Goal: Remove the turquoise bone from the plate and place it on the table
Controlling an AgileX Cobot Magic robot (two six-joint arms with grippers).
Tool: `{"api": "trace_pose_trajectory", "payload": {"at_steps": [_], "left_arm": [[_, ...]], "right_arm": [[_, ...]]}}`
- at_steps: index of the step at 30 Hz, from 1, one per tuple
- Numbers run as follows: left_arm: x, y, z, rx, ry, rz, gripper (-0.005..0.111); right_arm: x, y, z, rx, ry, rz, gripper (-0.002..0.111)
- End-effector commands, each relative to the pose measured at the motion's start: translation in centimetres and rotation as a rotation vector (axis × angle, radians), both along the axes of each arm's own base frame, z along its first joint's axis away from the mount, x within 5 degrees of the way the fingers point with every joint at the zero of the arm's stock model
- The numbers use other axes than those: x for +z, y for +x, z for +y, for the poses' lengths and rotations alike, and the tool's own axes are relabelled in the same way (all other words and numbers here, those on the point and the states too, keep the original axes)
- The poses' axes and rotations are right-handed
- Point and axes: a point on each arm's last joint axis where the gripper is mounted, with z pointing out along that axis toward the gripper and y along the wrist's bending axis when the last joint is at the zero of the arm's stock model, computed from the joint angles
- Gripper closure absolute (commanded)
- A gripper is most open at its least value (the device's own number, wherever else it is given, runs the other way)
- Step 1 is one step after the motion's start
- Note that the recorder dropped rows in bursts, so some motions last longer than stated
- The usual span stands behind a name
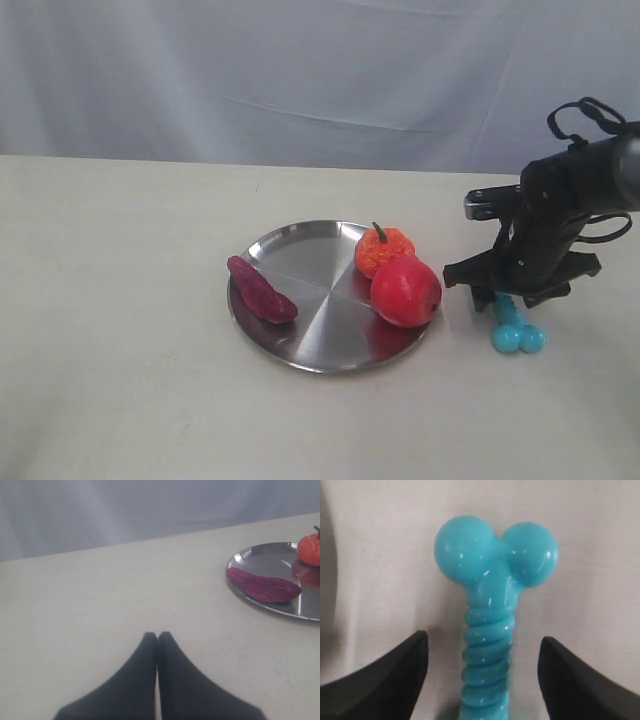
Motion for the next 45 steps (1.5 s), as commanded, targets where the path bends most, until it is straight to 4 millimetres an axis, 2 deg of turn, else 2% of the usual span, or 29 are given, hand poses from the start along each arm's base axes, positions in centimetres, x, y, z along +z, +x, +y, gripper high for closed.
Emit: {"api": "trace_pose_trajectory", "payload": {"at_steps": [1,8,14,21,26,32,36,38,42,45], "left_arm": [[-0.1,0.0,0.0,-0.002,0.001,0.001,0.107],[-0.1,0.0,0.0,-0.002,0.001,0.001,0.107],[-0.1,0.0,0.0,-0.002,0.001,0.001,0.107],[-0.1,0.0,0.0,-0.002,0.001,0.001,0.107],[-0.1,0.0,0.0,-0.002,0.001,0.001,0.107],[-0.1,0.0,0.0,-0.002,0.001,0.001,0.107],[-0.1,0.0,0.0,-0.002,0.001,0.001,0.107],[-0.1,0.0,0.0,-0.002,0.001,0.001,0.107],[-0.1,0.0,0.0,-0.002,0.001,0.001,0.107],[-0.1,0.0,0.0,-0.002,0.001,0.001,0.107]], "right_arm": [[2.4,-0.3,-0.2,-0.017,-0.008,-0.036,0.047],[7.1,-1.6,0.0,-0.033,-0.029,-0.083,0.047],[12.8,-4.3,0.4,-0.054,-0.052,-0.129,0.047],[18.7,-9.5,1.7,-0.119,-0.015,-0.115,0.048],[22.4,-14.1,3.1,-0.144,0.030,-0.158,0.058],[24.1,-20.9,6.4,-0.078,0.050,-0.264,0.060],[23.7,-26.2,8.8,-0.016,0.135,-0.369,0.060],[23.4,-28.3,9.4,0.000,0.176,-0.418,0.060],[22.5,-31.4,9.7,0.028,0.228,-0.489,0.060],[21.5,-32.4,9.7,0.039,0.240,-0.495,0.066]]}}
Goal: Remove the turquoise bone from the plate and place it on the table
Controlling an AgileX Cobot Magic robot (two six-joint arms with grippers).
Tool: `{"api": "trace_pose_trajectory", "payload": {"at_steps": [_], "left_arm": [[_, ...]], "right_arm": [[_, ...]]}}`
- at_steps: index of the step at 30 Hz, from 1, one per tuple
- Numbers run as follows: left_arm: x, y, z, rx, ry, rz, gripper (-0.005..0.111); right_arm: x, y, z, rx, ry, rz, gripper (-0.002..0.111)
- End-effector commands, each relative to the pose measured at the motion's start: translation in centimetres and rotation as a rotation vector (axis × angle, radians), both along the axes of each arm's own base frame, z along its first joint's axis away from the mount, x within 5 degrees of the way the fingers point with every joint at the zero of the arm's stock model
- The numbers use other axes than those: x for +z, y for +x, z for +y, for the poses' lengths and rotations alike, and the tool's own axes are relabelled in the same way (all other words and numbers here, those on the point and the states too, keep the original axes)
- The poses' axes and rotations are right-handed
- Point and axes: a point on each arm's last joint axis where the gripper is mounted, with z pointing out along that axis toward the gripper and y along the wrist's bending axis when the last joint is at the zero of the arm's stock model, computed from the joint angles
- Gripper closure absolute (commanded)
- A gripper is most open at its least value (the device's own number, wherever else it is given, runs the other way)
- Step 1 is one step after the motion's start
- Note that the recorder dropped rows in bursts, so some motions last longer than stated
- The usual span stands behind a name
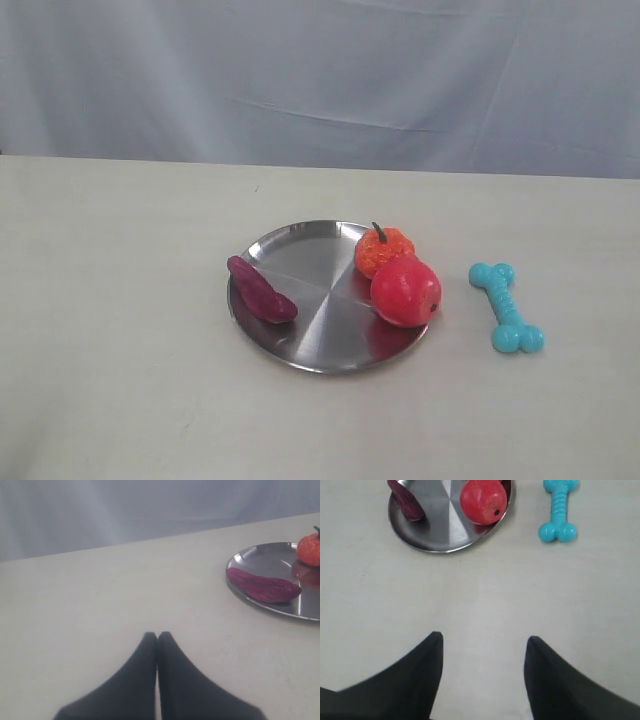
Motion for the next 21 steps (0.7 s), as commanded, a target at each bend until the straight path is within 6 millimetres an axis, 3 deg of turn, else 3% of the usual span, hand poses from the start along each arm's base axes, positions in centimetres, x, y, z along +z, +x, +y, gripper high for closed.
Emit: {"api": "trace_pose_trajectory", "payload": {"at_steps": [1,7,10,18,21], "left_arm": [[-0.1,0.0,0.0,-0.002,0.001,0.001,0.107],[-0.1,0.0,0.0,-0.002,0.001,0.001,0.107],[-0.1,0.0,0.0,-0.002,0.001,0.001,0.107],[-0.1,0.0,0.0,-0.002,0.001,0.001,0.107],[-0.1,0.0,0.0,-0.002,0.001,0.001,0.107]], "right_arm": [[-1.5,-1.3,0.0,0.021,0.014,-0.005,0.077],[-1.5,-1.0,0.8,0.113,0.035,-0.042,0.108],[-1.3,-1.2,1.9,0.190,0.142,-0.050,0.109],[-0.8,-0.6,1.8,0.203,0.106,-0.146,0.109],[-0.1,-0.2,1.4,0.179,0.071,-0.412,0.109]]}}
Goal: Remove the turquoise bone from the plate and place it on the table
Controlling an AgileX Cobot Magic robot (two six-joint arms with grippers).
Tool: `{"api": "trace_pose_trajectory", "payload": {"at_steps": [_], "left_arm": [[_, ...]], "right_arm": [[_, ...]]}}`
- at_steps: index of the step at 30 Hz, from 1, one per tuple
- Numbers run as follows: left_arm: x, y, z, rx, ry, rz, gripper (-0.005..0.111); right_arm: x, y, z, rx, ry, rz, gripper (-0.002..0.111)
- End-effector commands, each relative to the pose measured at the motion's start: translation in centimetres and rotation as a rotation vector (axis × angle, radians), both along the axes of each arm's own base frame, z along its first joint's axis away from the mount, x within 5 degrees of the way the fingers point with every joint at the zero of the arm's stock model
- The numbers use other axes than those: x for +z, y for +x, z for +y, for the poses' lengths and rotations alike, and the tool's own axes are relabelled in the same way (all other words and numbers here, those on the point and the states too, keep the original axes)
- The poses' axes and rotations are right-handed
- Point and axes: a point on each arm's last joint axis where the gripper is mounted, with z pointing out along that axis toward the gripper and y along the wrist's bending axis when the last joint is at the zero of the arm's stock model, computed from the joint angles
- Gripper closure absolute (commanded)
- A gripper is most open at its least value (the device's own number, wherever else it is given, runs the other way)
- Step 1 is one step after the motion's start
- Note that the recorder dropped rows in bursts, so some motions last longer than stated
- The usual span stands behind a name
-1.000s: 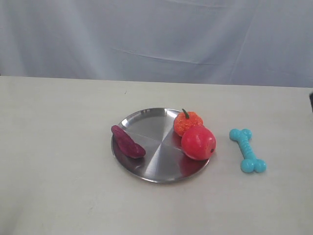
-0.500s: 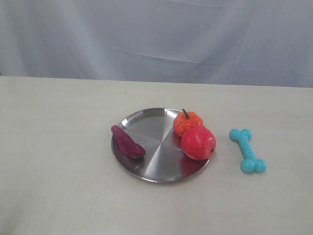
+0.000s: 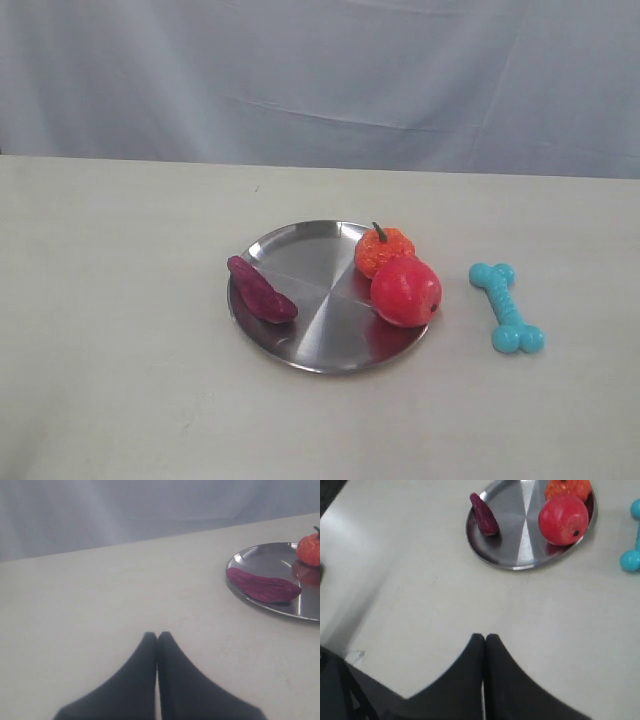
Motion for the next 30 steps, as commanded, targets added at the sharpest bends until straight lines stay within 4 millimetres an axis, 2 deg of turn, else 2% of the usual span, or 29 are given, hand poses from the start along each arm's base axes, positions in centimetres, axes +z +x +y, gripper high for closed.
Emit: {"api": "trace_pose_trajectory", "payload": {"at_steps": [1,4,6,8,16,23,30], "left_arm": [[-0.1,0.0,0.0,-0.002,0.001,0.001,0.107],[-0.1,0.0,0.0,-0.002,0.001,0.001,0.107],[-0.1,0.0,0.0,-0.002,0.001,0.001,0.107],[-0.1,0.0,0.0,-0.002,0.001,0.001,0.107],[-0.1,0.0,0.0,-0.002,0.001,0.001,0.107],[-0.1,0.0,0.0,-0.002,0.001,0.001,0.107],[-0.1,0.0,0.0,-0.002,0.001,0.001,0.107]], "right_arm": [[0.7,0.3,-0.5,-0.063,0.014,-0.347,0.109],[0.0,0.3,-1.1,-0.187,0.077,-0.523,0.109],[-1.6,0.0,-1.7,-0.321,0.111,-0.601,0.109],[-2.9,-0.3,-1.9,-0.358,0.080,-0.609,0.109],[-5.6,-0.4,-2.2,-0.311,-0.145,-0.601,0.109],[-9.1,-0.3,-2.8,-0.308,-0.319,-0.592,0.109],[-11.9,-0.9,-3.0,-0.286,-0.468,-0.576,0.109]]}}
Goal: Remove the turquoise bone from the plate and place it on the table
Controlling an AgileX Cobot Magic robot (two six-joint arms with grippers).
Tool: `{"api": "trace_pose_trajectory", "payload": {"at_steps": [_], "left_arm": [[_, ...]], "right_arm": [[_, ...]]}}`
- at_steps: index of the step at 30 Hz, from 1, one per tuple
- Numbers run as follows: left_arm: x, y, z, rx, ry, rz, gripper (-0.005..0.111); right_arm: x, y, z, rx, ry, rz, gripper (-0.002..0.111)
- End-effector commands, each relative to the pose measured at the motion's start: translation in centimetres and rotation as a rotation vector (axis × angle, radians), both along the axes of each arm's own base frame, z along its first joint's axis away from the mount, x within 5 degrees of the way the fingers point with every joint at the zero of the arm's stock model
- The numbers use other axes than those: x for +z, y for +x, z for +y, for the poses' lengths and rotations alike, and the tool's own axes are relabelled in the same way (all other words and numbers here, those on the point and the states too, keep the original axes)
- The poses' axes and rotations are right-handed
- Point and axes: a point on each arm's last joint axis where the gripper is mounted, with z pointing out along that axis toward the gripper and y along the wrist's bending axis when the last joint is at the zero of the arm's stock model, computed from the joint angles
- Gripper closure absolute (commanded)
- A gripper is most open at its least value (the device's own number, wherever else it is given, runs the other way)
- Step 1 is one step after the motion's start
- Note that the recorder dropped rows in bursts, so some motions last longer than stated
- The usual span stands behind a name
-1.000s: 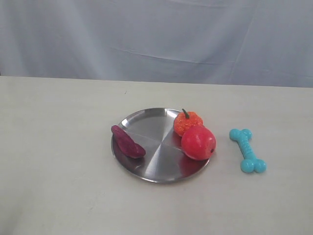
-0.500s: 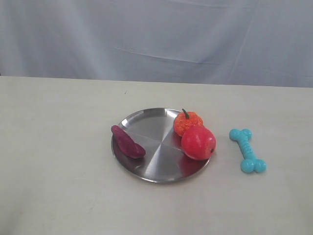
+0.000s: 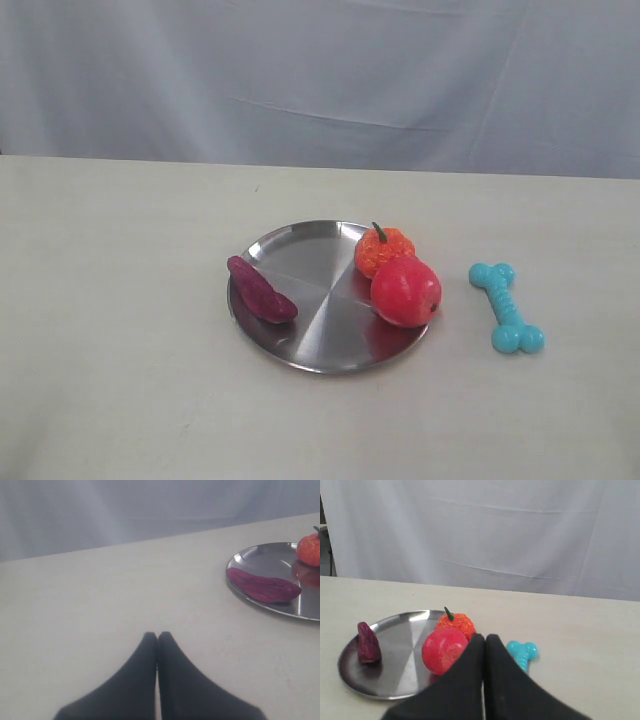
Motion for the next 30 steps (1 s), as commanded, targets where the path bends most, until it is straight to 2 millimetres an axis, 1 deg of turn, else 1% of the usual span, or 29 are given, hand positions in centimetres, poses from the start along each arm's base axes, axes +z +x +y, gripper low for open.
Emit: {"api": "trace_pose_trajectory", "payload": {"at_steps": [1,4,9,11,13,17,30], "left_arm": [[-0.1,0.0,0.0,-0.002,0.001,0.001,0.107],[-0.1,0.0,0.0,-0.002,0.001,0.001,0.107],[-0.1,0.0,0.0,-0.002,0.001,0.001,0.107],[-0.1,0.0,0.0,-0.002,0.001,0.001,0.107],[-0.1,0.0,0.0,-0.002,0.001,0.001,0.107],[-0.1,0.0,0.0,-0.002,0.001,0.001,0.107],[-0.1,0.0,0.0,-0.002,0.001,0.001,0.107]], "right_arm": [[-1.7,-0.3,-0.3,-0.024,-0.115,0.031,0.109],[-3.1,-0.3,-0.3,-0.027,-0.142,0.063,0.109],[-4.5,-0.4,-0.3,-0.030,-0.132,0.081,0.109],[-4.6,-0.4,-0.4,-0.031,-0.152,0.092,0.109],[-5.0,-0.5,-0.4,-0.022,-0.162,0.141,0.109],[-5.3,-0.6,-0.3,-0.015,-0.157,0.170,0.109],[-5.3,-0.6,-0.3,-0.015,-0.143,0.173,0.109]]}}
